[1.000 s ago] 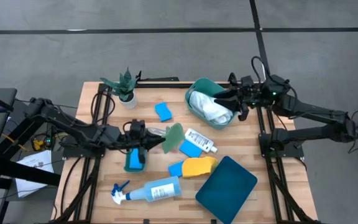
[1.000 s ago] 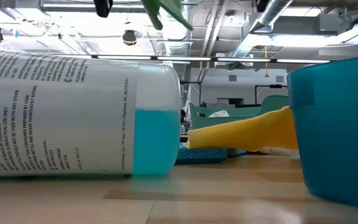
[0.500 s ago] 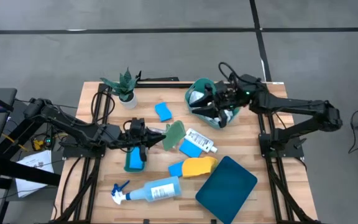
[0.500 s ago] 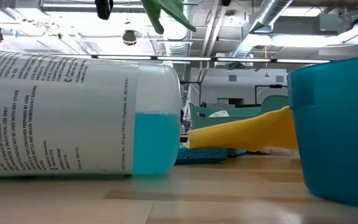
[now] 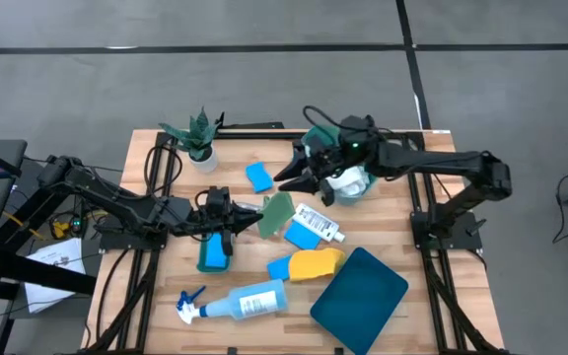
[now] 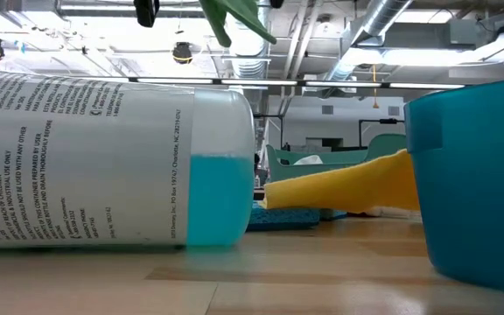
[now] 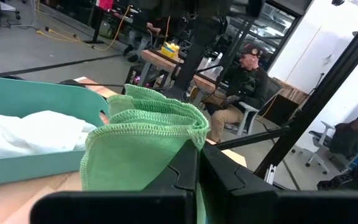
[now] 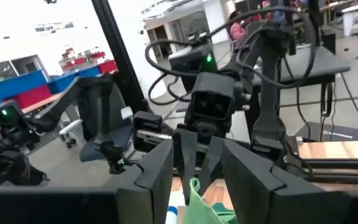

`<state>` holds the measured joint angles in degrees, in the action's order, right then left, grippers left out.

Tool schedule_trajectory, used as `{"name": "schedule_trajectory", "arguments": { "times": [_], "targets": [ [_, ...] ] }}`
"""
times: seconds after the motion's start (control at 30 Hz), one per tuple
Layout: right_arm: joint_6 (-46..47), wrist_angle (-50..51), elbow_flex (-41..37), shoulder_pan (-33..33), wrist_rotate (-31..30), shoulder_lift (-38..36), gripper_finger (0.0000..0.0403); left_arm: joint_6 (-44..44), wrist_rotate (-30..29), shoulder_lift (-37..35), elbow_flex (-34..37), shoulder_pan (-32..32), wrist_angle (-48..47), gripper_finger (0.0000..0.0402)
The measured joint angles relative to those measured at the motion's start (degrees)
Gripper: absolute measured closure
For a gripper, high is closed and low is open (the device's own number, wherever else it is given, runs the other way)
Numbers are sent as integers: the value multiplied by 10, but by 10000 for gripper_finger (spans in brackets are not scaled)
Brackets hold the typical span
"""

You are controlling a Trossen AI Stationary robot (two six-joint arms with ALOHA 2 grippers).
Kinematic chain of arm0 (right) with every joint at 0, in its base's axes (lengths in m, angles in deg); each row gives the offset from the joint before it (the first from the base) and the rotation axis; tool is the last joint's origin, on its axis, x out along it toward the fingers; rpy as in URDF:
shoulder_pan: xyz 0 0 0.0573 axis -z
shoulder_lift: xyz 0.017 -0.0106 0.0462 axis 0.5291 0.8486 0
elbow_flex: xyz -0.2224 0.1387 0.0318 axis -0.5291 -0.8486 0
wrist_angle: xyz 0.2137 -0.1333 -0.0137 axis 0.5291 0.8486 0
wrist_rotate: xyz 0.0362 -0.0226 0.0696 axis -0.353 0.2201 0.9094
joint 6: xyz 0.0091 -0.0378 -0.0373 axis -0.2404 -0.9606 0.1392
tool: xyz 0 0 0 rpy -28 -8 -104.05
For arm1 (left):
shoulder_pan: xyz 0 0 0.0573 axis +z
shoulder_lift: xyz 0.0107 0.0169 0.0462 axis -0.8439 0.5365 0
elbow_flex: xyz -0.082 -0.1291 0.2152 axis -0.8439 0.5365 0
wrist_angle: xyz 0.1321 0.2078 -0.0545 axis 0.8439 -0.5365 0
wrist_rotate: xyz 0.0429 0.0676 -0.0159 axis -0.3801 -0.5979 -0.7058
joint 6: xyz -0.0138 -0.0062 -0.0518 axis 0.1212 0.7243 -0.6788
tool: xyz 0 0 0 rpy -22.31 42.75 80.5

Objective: Pick & Place Kitchen Items
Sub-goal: Put the green towel into the big green bin

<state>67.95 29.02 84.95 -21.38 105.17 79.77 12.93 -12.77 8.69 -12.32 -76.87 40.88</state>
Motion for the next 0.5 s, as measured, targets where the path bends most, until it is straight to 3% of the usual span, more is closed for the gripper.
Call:
{"name": "schedule_trajectory", "arguments": {
  "times": [0.27, 0.5],
  "targets": [
    [-75, -2, 12, -29, 0, 48, 272, 1, 0, 0, 0, 0, 4, 401],
    [-113, -9, 11, -40, 0, 63, 240, 1, -4, 0, 0, 0, 9, 401]
  ]
}}
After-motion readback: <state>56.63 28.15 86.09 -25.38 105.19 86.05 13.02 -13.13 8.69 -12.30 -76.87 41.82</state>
